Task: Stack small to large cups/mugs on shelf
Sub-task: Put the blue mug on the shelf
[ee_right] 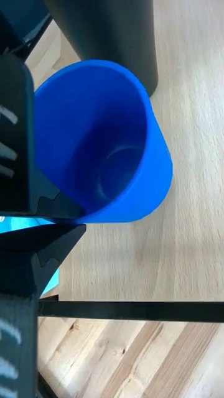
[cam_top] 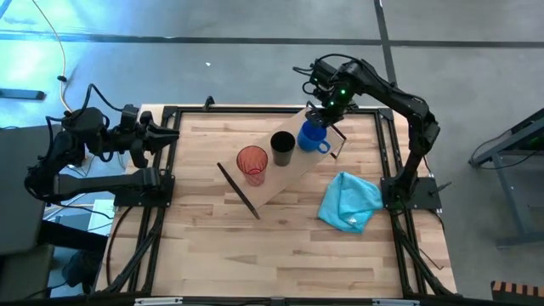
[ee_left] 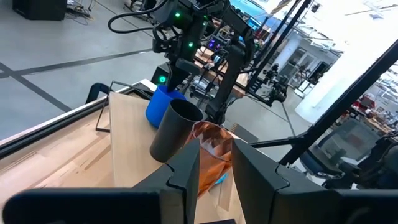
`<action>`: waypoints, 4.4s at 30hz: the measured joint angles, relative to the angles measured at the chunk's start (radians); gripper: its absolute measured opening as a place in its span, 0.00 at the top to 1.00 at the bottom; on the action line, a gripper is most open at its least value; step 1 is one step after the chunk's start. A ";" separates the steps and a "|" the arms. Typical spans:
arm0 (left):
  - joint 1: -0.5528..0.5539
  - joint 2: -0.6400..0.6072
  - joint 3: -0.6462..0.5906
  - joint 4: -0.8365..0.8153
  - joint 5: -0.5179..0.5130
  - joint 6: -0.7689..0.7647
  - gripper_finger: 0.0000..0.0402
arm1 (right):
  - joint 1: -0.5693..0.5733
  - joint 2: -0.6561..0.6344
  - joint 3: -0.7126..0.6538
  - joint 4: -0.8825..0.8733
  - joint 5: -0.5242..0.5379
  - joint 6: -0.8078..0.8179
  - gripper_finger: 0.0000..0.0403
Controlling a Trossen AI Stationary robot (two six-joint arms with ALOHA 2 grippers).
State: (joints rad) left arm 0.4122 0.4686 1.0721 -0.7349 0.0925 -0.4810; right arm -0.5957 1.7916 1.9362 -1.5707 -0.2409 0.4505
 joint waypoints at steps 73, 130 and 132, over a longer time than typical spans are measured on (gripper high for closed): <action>0.000 0.000 0.000 -0.001 0.001 0.004 0.79 | 0.000 0.000 0.001 0.114 0.022 -0.018 0.92; 0.000 0.000 0.000 -0.031 0.004 0.004 0.79 | 0.000 0.000 0.001 0.106 0.055 -0.089 0.75; 0.000 0.000 0.000 -0.032 0.004 0.004 0.79 | 0.000 0.000 0.001 0.108 0.056 -0.091 0.74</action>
State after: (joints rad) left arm 0.4122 0.4686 1.0721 -0.7670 0.0967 -0.4774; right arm -0.5957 1.7916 1.9372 -1.4628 -0.1850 0.3598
